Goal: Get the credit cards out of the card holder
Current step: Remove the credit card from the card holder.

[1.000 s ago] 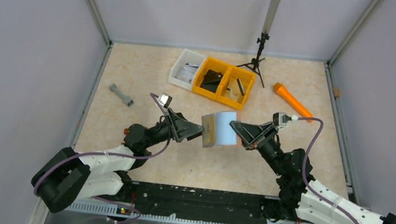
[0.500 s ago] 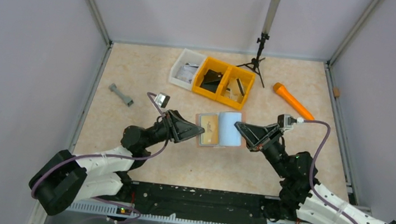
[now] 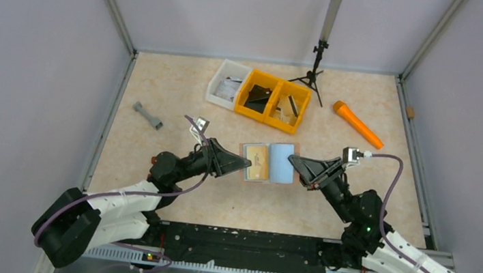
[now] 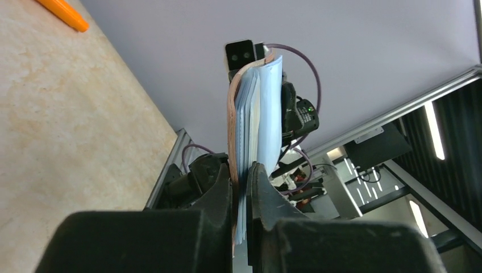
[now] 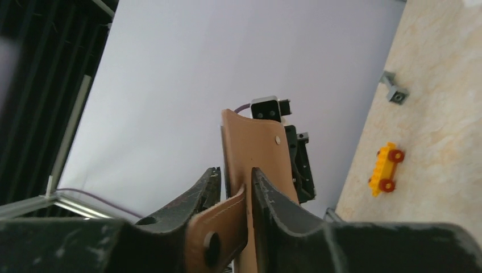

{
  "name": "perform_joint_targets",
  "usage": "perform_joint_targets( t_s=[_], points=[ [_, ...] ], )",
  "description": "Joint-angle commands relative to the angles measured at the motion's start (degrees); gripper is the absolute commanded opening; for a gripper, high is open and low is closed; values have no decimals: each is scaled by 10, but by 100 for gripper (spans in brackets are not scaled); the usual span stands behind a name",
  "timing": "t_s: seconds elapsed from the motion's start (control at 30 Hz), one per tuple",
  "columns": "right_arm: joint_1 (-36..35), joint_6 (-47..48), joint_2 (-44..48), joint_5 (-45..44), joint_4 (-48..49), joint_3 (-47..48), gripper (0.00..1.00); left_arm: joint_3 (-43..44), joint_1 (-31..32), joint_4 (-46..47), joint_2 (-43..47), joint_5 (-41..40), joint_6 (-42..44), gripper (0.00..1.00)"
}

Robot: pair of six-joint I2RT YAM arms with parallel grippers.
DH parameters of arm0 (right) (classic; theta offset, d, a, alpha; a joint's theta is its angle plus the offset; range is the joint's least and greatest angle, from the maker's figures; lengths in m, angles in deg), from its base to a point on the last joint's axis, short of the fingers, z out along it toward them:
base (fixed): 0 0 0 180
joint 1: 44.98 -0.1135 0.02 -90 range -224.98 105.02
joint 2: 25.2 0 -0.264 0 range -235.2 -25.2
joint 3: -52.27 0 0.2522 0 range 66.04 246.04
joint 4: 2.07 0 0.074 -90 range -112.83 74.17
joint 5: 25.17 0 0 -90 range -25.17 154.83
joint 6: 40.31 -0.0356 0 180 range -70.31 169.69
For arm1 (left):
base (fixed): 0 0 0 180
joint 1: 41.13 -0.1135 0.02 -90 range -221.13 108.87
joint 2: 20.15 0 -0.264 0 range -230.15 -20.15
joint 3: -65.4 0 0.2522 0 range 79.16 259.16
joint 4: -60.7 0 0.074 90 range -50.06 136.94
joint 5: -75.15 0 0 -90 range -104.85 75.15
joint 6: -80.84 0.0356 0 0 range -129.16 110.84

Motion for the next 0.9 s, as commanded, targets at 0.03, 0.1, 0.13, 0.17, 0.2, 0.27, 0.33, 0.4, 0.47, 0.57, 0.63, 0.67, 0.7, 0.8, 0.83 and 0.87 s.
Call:
perform_joint_targets(
  t_s=[0.03,0.1,0.13,0.17,0.2,0.27,0.33,0.4,0.47,0.57,0.63,0.67,0.7,0.8,0.83,0.87],
  points=[
    [4,97,81,-48,-169,30,47,6,2,-137,64,-21,76,0],
    [4,147,100,-69,-262,56,63,16,2,-206,87,-33,100,0],
    [4,173,103,-79,-308,71,67,20,2,-236,98,-40,110,0],
    [4,201,103,-86,-365,89,70,24,2,-264,108,-48,120,0],
    [4,227,98,-90,-401,107,76,29,2,-293,118,-57,128,0],
    [4,291,80,-89,-461,144,81,41,2,-352,131,-76,150,0],
    [4,340,59,-79,-500,178,81,51,2,-396,138,-95,166,0],
    [3,380,37,-59,-524,205,76,56,2,-416,138,-106,175,0],
    [4,411,11,-30,-540,227,69,54,2,-416,133,-109,177,0],
    [4,446,-26,37,-516,238,58,51,2,-399,116,-103,174,0],
    [4,445,-59,85,-477,232,56,45,2,-371,104,-94,168,0],
    [3,441,-75,110,-458,228,55,43,3,-359,98,-88,165,0],
    [4,438,-93,128,-444,228,53,41,2,-348,95,-84,163,0],
    [3,428,-136,163,-398,220,52,35,3,-328,91,-78,161,0],
    [3,425,-148,170,-387,219,52,30,3,-318,92,-76,158,0],
    [3,423,-163,175,-382,219,52,27,3,-307,93,-75,156,0]
  ],
)
